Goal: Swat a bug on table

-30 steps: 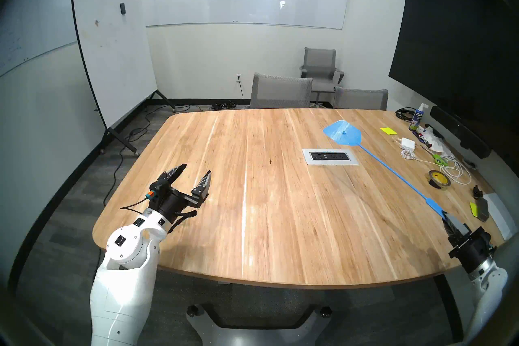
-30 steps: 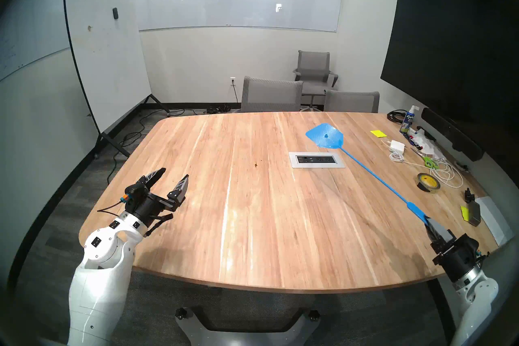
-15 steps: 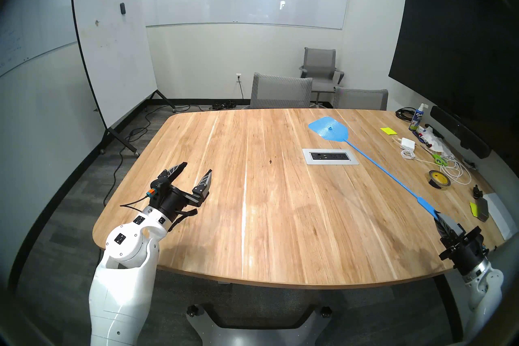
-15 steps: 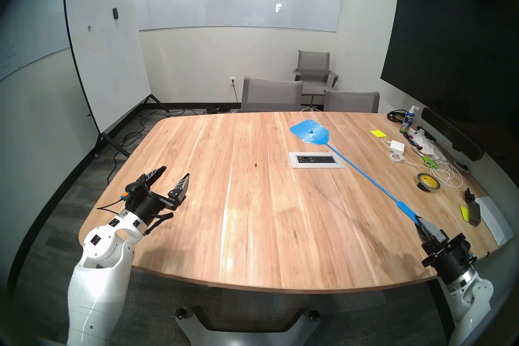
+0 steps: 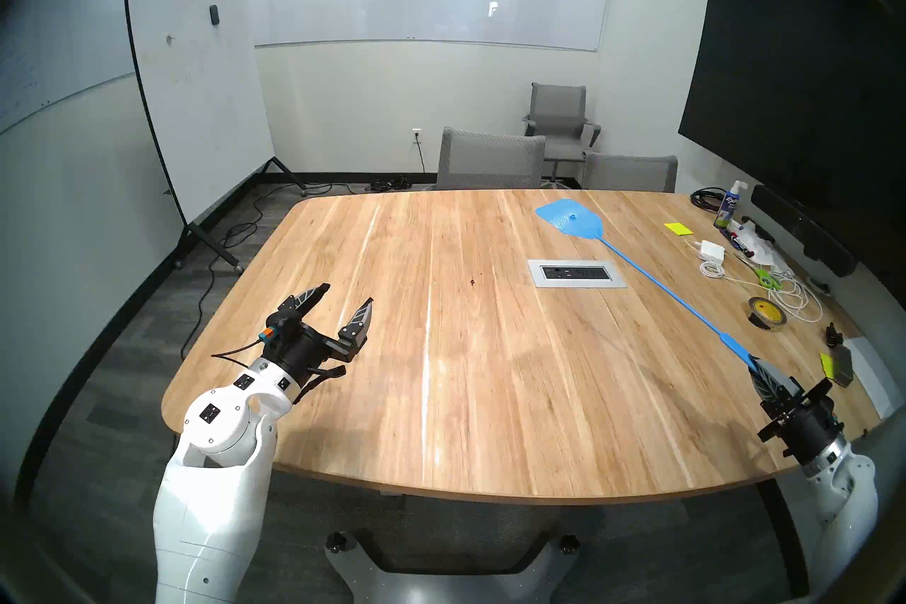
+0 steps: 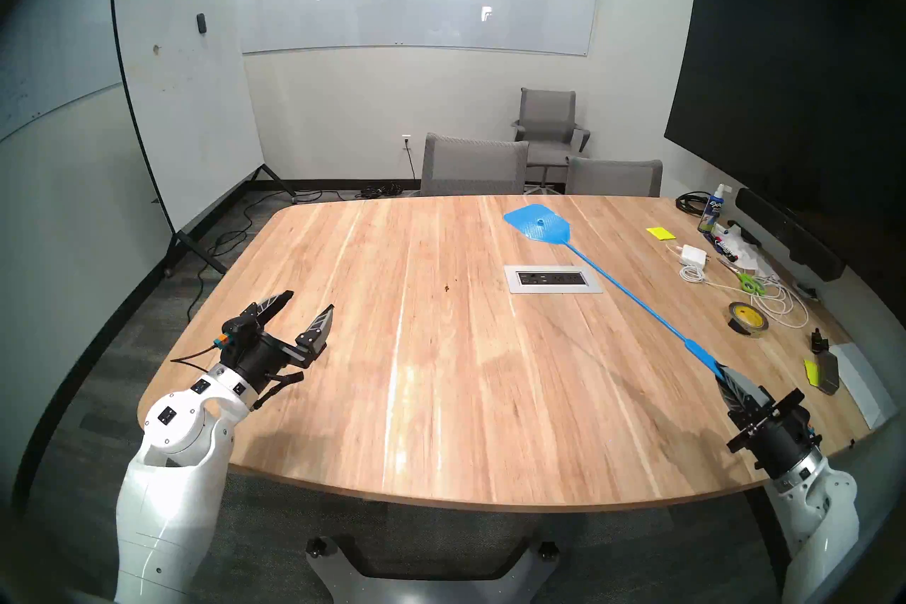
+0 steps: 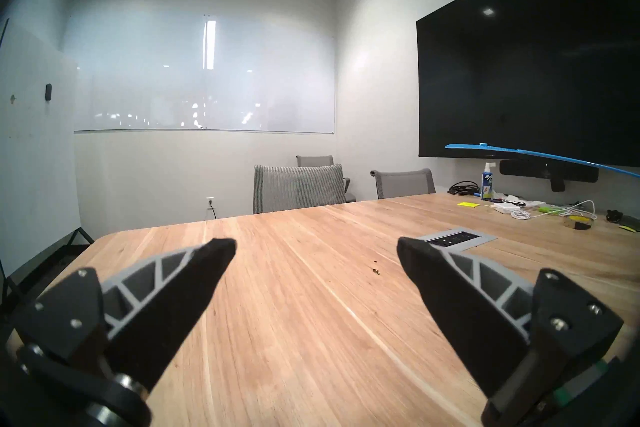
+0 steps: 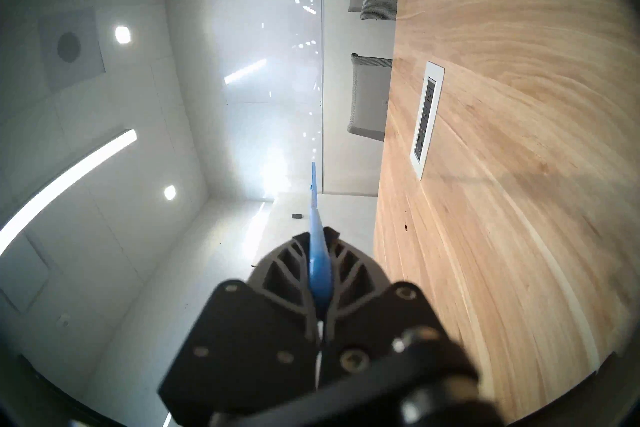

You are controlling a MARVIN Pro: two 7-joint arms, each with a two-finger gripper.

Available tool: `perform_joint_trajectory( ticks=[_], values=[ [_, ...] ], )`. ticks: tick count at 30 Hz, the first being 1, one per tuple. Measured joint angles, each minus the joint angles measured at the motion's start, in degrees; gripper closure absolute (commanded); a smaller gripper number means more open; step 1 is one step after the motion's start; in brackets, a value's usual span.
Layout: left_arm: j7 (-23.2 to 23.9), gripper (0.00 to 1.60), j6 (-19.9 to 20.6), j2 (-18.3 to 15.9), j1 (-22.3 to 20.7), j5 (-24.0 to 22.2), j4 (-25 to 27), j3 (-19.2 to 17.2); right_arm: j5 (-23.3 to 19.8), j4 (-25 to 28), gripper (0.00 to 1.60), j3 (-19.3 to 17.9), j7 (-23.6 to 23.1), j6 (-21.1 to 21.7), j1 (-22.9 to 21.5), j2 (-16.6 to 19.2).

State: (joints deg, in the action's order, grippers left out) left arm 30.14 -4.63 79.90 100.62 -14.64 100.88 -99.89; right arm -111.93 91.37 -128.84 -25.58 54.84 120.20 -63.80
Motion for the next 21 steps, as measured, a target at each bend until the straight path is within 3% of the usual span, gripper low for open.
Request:
perform_joint_trajectory(
  ticks=[21],
  values=[
    [1.48, 0.0, -0.04, 0.18, 0.54, -1.3, 0.09, -1.4, -3.27, 2.79, 1.6, 4.14, 4.83, 0.05, -1.49, 1.63]
  ],
)
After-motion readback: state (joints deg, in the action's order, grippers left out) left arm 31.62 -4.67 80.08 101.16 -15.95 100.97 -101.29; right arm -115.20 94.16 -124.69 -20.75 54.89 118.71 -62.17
